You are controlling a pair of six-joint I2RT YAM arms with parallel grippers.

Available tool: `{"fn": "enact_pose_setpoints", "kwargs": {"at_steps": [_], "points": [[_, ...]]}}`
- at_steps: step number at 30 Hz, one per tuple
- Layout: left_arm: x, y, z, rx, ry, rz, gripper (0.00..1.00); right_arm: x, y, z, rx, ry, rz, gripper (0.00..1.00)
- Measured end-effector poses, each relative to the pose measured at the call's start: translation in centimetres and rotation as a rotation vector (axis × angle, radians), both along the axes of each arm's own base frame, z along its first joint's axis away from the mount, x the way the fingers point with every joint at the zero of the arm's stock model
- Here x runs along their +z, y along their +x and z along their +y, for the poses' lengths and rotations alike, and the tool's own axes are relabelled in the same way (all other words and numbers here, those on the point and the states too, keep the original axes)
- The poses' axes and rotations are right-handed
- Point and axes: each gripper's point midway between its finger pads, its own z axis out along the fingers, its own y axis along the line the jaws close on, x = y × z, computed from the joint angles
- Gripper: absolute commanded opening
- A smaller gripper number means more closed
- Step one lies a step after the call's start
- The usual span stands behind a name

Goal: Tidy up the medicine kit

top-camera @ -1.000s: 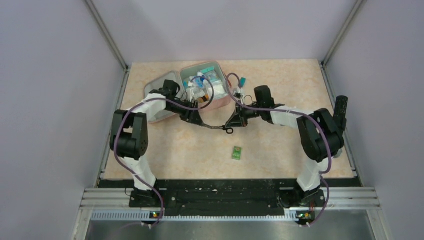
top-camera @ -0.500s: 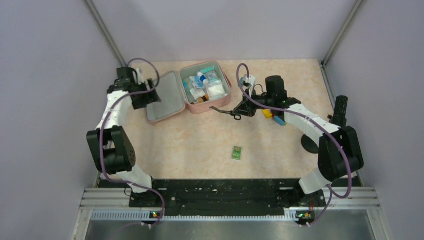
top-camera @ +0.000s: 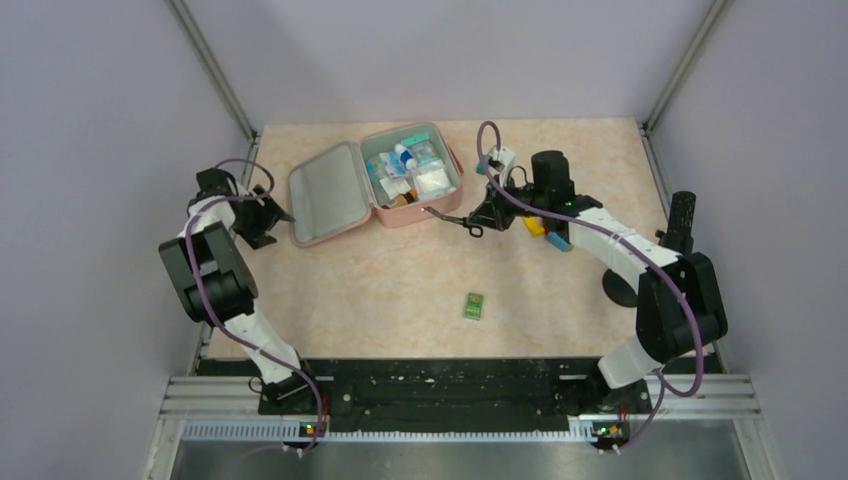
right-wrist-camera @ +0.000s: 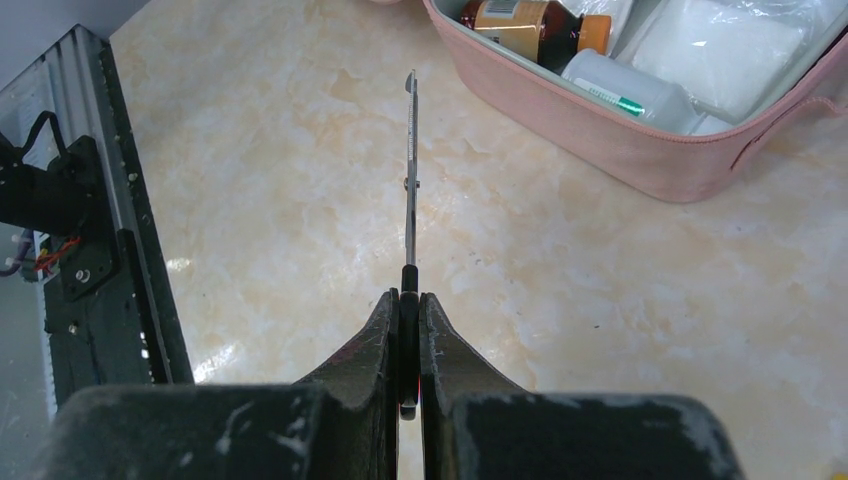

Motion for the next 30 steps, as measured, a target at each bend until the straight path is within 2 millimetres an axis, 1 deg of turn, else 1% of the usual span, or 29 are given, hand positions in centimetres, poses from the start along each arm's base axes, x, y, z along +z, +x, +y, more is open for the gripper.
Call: {"fn": "enact_pose_setpoints", "kwargs": {"at_steps": [9, 13, 14, 19, 21, 24, 28, 29, 30], "points": [[-1.9, 0.6, 0.6, 0.009, -0.084, -0.040, 0.53, -0.4, -0.1, -0.1, -0.002, -0.006, 0.008, 0.00], [-3.2, 0.9, 0.6, 0.002, -0.101, -0.032, 0.47, -0.5, -0.1, -0.1, -0.002, -0.007, 0.010, 0.00], [-3.3, 1.1, 0.4, -0.005, -0.115, -0.037, 0.46, -0.7, -0.1, -0.1, -0.003, -0.009, 0.014, 0.00], [-3.5, 2.2, 0.6, -0.017, -0.122, -0.063, 0.33, -1.6, 0.2, -0.1, -0.007, -0.022, 0.031, 0.00], [-3.6, 2.6, 0.7, -0.022, -0.127, -0.069, 0.31, -2.0, 0.3, -0.1, -0.010, -0.030, 0.034, 0.00], [-3.8, 3.1, 0.7, -0.028, -0.136, -0.076, 0.30, -2.2, 0.5, -0.2, -0.016, -0.039, 0.032, 0.00], [-3.7, 3.9, 0.8, -0.045, -0.147, -0.092, 0.33, -2.4, 0.6, -0.4, -0.020, -0.050, 0.022, 0.00], [-3.7, 4.1, 0.8, -0.051, -0.151, -0.099, 0.32, -2.5, 0.7, -0.4, -0.021, -0.054, 0.018, 0.00], [-3.6, 4.3, 0.7, -0.059, -0.155, -0.104, 0.28, -2.6, 0.7, -0.4, -0.022, -0.057, 0.017, 0.00]]}}
